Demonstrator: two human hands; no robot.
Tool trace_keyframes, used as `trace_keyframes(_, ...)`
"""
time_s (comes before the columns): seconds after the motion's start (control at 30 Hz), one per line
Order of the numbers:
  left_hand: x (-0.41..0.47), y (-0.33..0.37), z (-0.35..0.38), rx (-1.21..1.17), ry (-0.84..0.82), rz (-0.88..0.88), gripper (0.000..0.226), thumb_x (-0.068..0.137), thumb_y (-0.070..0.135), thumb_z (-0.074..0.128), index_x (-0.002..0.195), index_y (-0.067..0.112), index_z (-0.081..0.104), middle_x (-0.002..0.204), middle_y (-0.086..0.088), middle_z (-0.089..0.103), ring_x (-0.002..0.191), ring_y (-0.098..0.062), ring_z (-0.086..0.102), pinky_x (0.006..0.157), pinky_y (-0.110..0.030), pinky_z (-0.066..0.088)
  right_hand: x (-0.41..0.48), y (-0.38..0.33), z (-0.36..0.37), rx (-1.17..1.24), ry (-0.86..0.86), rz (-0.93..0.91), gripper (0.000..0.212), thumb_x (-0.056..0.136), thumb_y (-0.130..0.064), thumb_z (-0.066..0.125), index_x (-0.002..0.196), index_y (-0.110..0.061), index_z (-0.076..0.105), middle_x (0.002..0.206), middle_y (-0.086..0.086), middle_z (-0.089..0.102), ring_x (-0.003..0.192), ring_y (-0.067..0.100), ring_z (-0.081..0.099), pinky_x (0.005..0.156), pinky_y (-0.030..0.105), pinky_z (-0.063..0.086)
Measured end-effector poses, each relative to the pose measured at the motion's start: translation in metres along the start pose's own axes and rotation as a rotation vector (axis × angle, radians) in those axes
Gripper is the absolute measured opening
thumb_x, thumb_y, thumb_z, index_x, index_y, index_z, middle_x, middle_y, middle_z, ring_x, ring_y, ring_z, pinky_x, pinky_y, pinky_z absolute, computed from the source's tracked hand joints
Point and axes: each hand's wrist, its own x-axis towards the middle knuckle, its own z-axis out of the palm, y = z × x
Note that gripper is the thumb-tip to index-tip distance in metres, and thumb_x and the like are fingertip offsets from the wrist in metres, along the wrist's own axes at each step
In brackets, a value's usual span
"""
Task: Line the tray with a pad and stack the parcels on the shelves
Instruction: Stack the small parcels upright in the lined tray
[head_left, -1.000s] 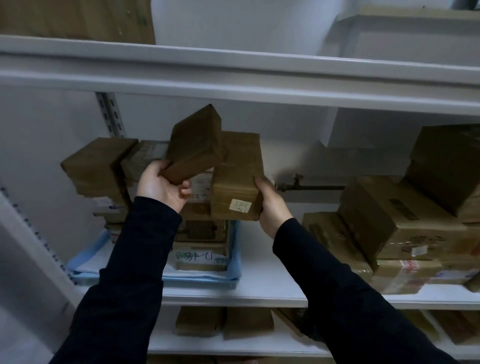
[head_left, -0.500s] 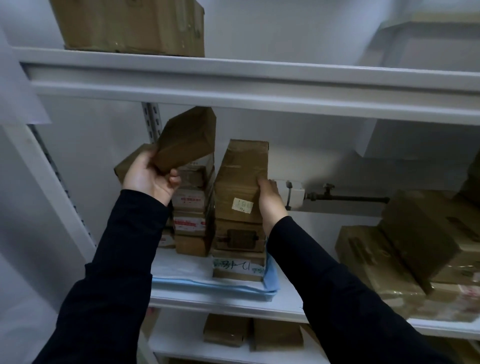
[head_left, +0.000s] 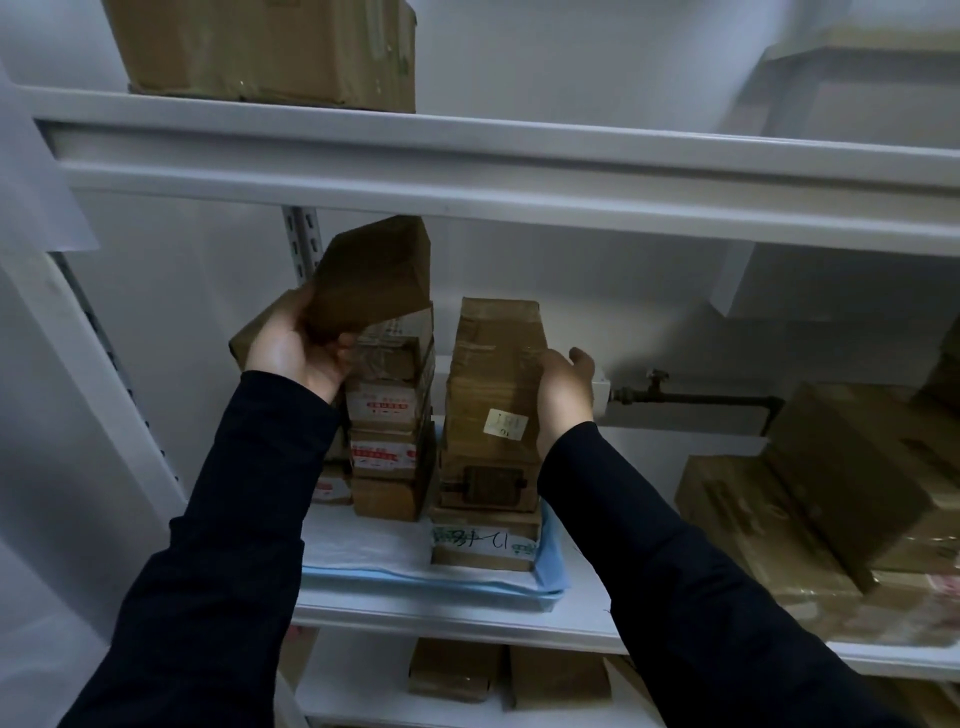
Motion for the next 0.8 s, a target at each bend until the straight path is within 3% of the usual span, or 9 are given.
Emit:
trace_keyframes(0.1,0.004,0.014,-0.003,0.031,0.107,0.098,0.018,0.095,0.030,0.050,0.090,0.014,0.056,0.075,-0.002,0.061,0.045,-0.009,0.056,0.043,-0.017,0.046,-0.004,-0.003,0.003,-0.035,0.022,-0.106,0.063,0.084,-0.038,0.046,0.144,-0.027,0.027,0.137,0.006,0.046,0.123,0.030,0.047,0.106,0.051,0.036)
trace_keyframes(0.2,0.023,0.034,-0.020,0.245,0.235,0.172,0.021,0.098,0.035,0.045,0.086,0.018,0.052,0.076,-0.002,0.056,0.036,-0.006,0.052,0.040,-0.017,0.044,-0.008,-0.004,0.006,-0.054,-0.001,-0.163,0.057,0.084,-0.033,0.048,0.139,-0.027,0.034,0.135,0.003,0.045,0.124,0.029,0.045,0.109,0.050,0.032)
trace_keyframes(0.3,0.041,0.045,-0.040,0.454,0.336,0.163,0.023,0.097,0.039,0.043,0.084,0.021,0.051,0.081,-0.001,0.054,0.047,-0.009,0.054,0.046,-0.022,0.044,-0.010,-0.005,0.009,-0.077,-0.001,-0.219,0.044,0.089,-0.025,0.050,0.131,-0.029,0.041,0.117,-0.006,0.040,0.122,0.025,0.045,0.109,0.048,0.033)
trace_keyframes(0.37,0.048,0.042,-0.047,0.548,0.382,0.166,0.026,0.098,0.036,0.042,0.076,0.023,0.047,0.076,0.001,0.051,0.051,-0.008,0.052,0.045,-0.017,0.042,-0.014,-0.006,0.010,-0.094,0.020,-0.245,0.039,0.088,-0.024,0.050,0.126,-0.031,0.043,0.113,-0.007,0.041,0.120,0.024,0.047,0.109,0.048,0.033)
trace_keyframes(0.5,0.056,0.035,-0.053,0.525,0.446,0.102,0.031,0.097,0.035,0.045,0.071,0.018,0.045,0.064,-0.005,0.051,0.054,-0.012,0.043,0.052,-0.022,0.038,-0.021,-0.013,0.008,-0.159,0.154,-0.302,0.035,0.091,-0.026,0.051,0.125,-0.029,0.047,0.128,-0.003,0.050,0.112,0.019,0.049,0.109,0.046,0.031)
trace_keyframes(0.57,0.059,0.035,-0.057,0.569,0.465,0.104,0.035,0.096,0.037,0.045,0.068,0.017,0.046,0.041,-0.001,0.055,0.054,-0.014,0.045,0.056,-0.025,0.038,-0.022,-0.017,0.007,-0.181,0.183,-0.320,0.036,0.092,-0.027,0.051,0.127,-0.027,0.047,0.132,-0.004,0.050,0.112,0.019,0.049,0.109,0.046,0.030)
trace_keyframes(0.63,0.060,0.034,-0.058,0.653,0.484,0.133,0.039,0.096,0.038,0.043,0.064,0.016,0.048,0.027,0.009,0.047,0.053,-0.015,0.046,0.056,-0.026,0.038,-0.024,-0.019,0.008,-0.182,0.178,-0.327,0.031,0.092,-0.027,0.050,0.123,-0.028,0.049,0.132,-0.004,0.050,0.116,0.021,0.049,0.109,0.046,0.029)
trace_keyframes(0.8,0.062,0.035,-0.061,0.657,0.520,0.166,0.042,0.098,0.038,0.039,0.063,0.016,0.048,0.026,0.010,0.047,0.056,-0.014,0.049,0.068,-0.029,0.044,-0.032,-0.023,0.014,-0.224,0.198,-0.374,0.025,0.092,-0.027,0.049,0.116,-0.031,0.051,0.132,-0.006,0.049,0.118,0.022,0.046,0.110,0.044,0.028)
